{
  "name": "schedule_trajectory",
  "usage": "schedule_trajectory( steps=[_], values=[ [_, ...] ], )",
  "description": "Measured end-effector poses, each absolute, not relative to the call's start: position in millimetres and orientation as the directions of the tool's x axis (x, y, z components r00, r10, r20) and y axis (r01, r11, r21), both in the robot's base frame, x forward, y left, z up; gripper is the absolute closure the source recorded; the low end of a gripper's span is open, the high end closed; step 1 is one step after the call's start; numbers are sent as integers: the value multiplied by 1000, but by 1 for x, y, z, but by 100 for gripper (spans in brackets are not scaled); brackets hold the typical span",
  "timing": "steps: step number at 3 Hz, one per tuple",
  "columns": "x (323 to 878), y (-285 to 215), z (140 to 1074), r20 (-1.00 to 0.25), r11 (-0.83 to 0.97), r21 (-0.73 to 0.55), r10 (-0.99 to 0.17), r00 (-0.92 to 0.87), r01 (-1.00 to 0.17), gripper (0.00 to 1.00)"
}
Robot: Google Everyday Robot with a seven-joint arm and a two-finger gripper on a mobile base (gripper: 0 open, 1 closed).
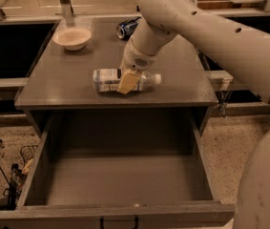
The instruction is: Pick blue plastic bottle from top drawer and place on counter
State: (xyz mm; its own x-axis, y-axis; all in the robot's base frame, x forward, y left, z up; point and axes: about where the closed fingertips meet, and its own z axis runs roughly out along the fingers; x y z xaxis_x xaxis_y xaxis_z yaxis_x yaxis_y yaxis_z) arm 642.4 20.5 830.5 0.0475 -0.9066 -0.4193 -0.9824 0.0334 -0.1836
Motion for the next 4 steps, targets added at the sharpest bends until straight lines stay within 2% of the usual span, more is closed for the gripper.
schedule_trajectory(
  steps=[1, 2, 4],
  values=[
    [643, 21, 830, -420, 33, -183, -906, 48, -983, 100],
    [643, 21, 830, -420, 33, -183, -906, 48, -983, 82],
    [643, 21, 830, -420, 33, -183, -906, 48, -983, 36]
  ],
)
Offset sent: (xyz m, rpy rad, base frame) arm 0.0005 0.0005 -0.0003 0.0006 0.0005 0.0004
